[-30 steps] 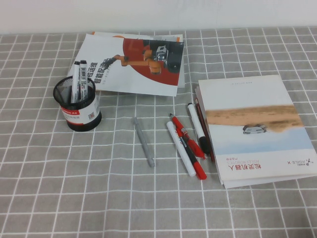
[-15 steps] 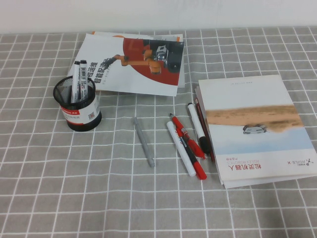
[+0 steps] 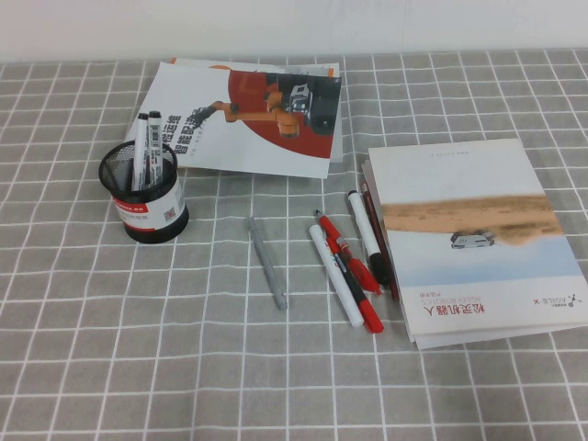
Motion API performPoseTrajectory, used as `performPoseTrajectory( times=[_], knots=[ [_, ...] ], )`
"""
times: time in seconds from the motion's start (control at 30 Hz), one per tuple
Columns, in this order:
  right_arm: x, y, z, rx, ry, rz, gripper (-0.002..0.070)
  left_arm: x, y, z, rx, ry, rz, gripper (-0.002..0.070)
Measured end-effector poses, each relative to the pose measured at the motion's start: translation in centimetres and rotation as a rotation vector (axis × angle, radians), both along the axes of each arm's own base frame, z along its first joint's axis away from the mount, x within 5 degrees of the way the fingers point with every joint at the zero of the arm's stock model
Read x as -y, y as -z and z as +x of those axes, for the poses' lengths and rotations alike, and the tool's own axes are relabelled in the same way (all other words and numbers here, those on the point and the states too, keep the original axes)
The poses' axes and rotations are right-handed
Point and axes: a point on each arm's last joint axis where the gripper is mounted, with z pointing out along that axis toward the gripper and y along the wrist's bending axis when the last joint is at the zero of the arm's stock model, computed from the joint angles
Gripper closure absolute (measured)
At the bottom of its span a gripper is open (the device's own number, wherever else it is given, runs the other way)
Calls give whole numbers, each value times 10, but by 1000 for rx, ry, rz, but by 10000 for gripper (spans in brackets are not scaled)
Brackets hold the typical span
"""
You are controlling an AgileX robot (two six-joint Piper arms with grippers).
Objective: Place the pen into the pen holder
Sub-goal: Pick up the pen on the table
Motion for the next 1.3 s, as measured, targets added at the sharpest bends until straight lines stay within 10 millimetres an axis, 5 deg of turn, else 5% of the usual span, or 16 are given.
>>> performPoseTrajectory(
  times=[0.17,0.4,0.63,0.83,1.3],
  knots=[
    [-12,-44,14,-49,-137,-258,689,0,0,0,0,0,-2,678],
    [-33,-88,61,-302,-510,-514,689,0,0,0,0,0,-2,678],
    [-38,-112,110,-594,-742,-631,689,0,0,0,0,0,-2,678],
    [-57,-112,148,-832,-744,-837,688,0,0,0,0,0,-2,678],
    [-158,-68,244,-949,-802,-1077,689,0,0,0,0,0,-2,678]
  ],
)
